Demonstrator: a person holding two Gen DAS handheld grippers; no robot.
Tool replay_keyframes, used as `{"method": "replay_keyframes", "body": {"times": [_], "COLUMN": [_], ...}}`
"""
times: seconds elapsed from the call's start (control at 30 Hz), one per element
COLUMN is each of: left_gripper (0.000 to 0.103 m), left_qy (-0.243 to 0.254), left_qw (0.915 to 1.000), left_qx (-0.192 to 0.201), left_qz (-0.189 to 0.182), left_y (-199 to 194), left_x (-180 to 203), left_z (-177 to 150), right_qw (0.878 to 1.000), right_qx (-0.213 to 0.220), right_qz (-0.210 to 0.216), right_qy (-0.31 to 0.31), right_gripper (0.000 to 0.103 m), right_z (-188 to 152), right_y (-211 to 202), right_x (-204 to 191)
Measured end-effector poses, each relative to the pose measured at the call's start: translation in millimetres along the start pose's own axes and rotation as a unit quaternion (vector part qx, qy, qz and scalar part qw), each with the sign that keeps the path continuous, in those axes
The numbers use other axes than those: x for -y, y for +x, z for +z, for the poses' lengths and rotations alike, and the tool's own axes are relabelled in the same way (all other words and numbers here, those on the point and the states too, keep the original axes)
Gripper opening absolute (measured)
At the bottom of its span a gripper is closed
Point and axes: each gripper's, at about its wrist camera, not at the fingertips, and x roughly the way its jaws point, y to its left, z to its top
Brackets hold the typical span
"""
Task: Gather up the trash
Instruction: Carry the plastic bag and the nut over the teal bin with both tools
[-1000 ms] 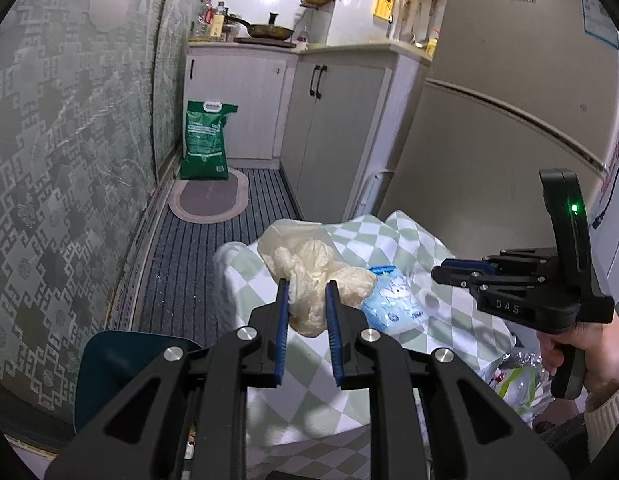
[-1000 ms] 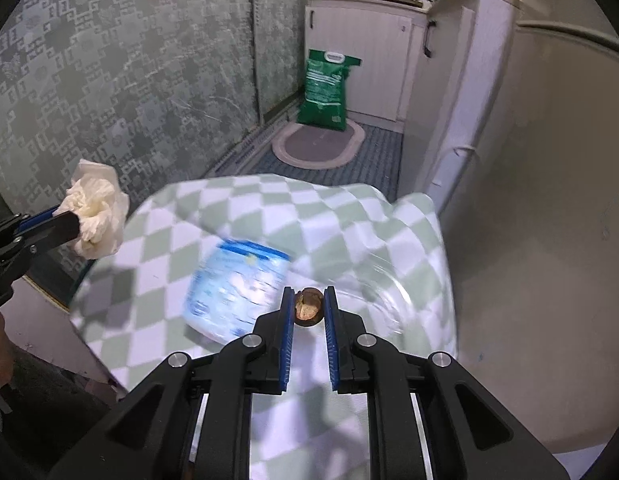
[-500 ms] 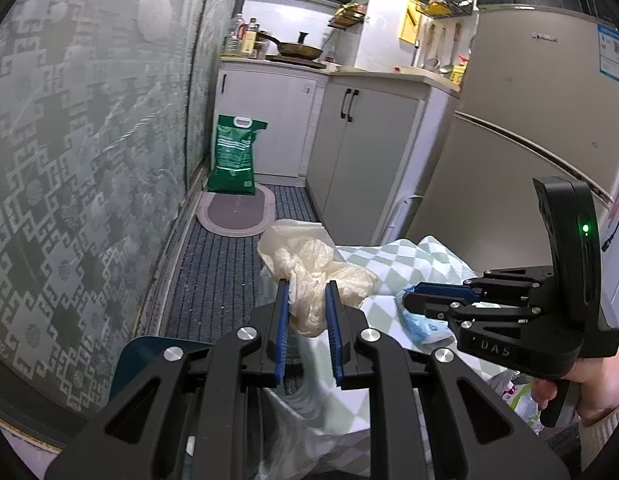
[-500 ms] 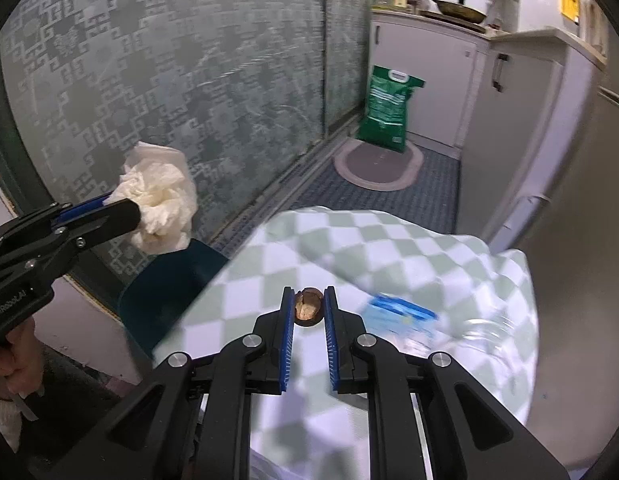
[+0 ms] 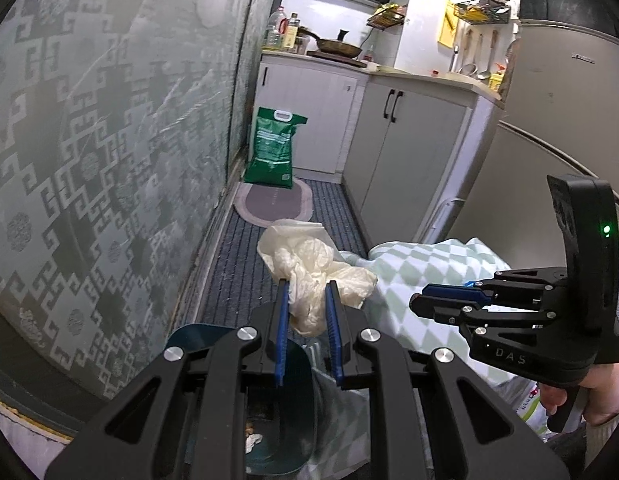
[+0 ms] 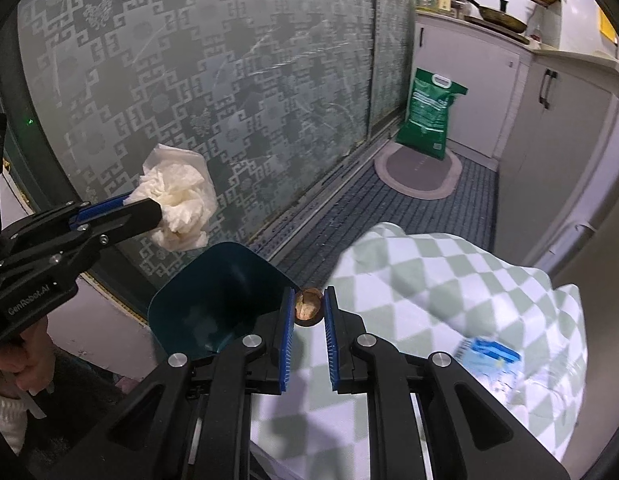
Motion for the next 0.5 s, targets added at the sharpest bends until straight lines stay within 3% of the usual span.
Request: {"method": "replay_keyframes", "body": {"times": [0.27, 0.5], "left_gripper": [0.019, 0.020], "left_qy": [-0.012, -0.021], "left_qw": [0.9994, 0.9964], "left_qx": [-0.026, -0.074], "left_qz": [0.017, 0.034], "left_y": [6, 24], "left_x": [-23, -47], "left_z": [-9, -24], "right_qw": [1.000, 0.999], "right_qx": [-0.010, -0.018], "right_qz": [0.021, 0.043], "right_qy": [-0.011, -0.010], "right_gripper": [0.014, 0.014], "right_z": [9, 16], "right_y": [19, 33], "right_x": [-21, -36]}}
